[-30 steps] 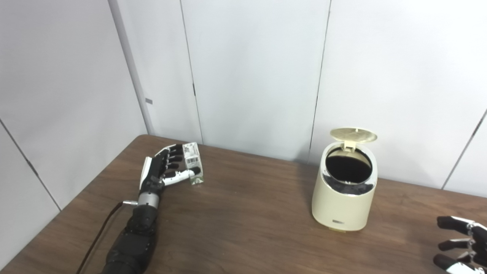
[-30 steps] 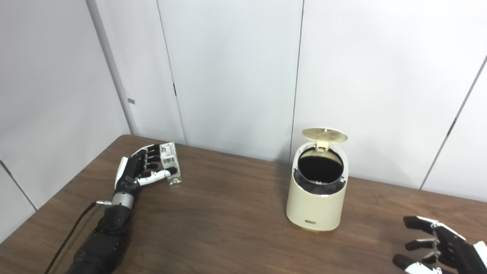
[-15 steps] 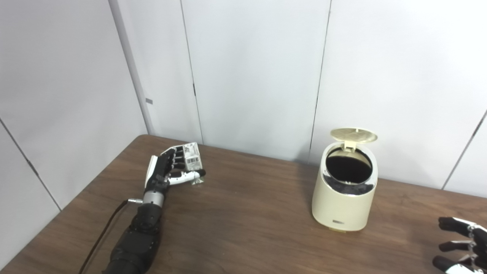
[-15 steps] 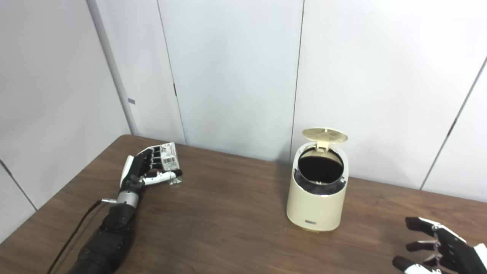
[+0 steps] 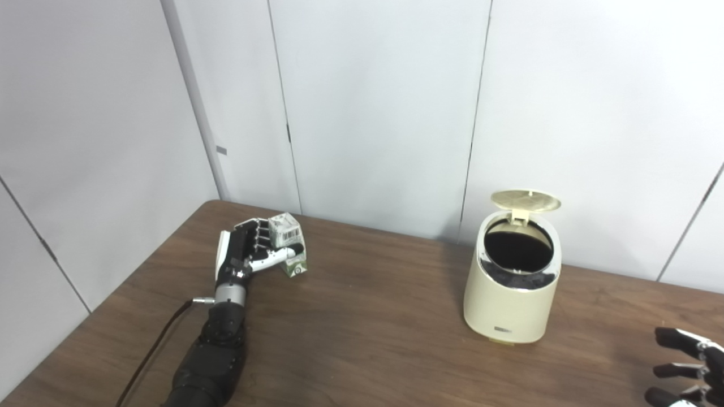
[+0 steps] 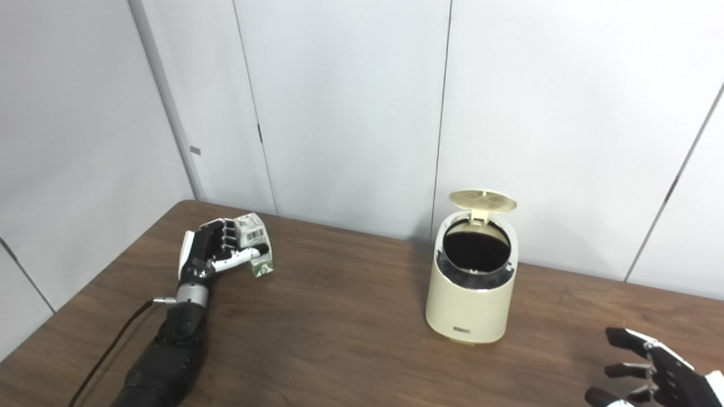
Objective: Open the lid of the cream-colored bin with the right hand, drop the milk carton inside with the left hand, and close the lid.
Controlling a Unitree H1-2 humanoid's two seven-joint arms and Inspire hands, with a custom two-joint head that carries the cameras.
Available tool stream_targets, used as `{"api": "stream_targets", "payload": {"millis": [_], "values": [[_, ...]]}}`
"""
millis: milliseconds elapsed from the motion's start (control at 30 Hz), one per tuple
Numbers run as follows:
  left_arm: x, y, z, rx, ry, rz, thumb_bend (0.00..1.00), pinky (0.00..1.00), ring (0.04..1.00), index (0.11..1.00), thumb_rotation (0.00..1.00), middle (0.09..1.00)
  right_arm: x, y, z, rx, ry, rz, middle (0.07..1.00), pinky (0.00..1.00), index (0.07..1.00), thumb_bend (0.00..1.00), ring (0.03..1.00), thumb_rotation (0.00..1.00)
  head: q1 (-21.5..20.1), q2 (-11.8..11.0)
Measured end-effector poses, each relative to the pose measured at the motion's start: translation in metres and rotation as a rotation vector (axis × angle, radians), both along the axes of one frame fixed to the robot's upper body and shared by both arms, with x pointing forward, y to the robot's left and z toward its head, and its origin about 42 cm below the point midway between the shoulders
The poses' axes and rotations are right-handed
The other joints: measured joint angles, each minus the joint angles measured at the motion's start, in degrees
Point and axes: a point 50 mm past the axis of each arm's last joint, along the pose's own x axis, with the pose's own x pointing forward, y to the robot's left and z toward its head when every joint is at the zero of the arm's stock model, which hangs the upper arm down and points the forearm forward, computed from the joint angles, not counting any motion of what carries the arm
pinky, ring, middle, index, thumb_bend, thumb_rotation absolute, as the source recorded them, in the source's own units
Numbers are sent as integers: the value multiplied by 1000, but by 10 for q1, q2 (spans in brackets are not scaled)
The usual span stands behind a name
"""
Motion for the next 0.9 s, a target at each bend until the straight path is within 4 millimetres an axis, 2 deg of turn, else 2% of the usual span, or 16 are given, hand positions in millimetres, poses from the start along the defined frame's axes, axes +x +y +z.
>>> {"api": "stream_targets", "payload": {"millis": [167,300,433,567,700,767,900], "values": [[1,-4,1,-6,-13,0,523,412,464,486,0,489,0,0,0,-3,-7,1,814,379,789,979,651,532,-2,-1],[4,-13,7,-21,-44,-29,523,408,463,491,0,485,0,2,-1,-10,-8,-3,815,387,792,968,654,531,-19,-3],[6,-28,19,-2,-103,-78,513,414,453,494,0,490,1,4,-5,-3,-7,-16,824,403,799,947,667,503,-34,-4],[6,-47,36,25,-168,-162,505,424,440,500,0,496,4,10,-10,3,5,-23,846,455,828,893,723,429,-69,-7],[7,-68,52,34,-230,-263,504,442,442,510,0,495,9,17,-8,3,-3,-24,901,617,880,826,810,282,-88,-10],[8,-80,61,37,-266,-310,503,446,438,514,0,499,12,20,-5,18,-2,-27,936,760,920,779,868,154,-102,-11],[8,-102,83,74,-339,-398,502,445,434,520,0,502,13,25,-6,29,7,-31,952,816,939,757,892,14,-119,-12]]}}
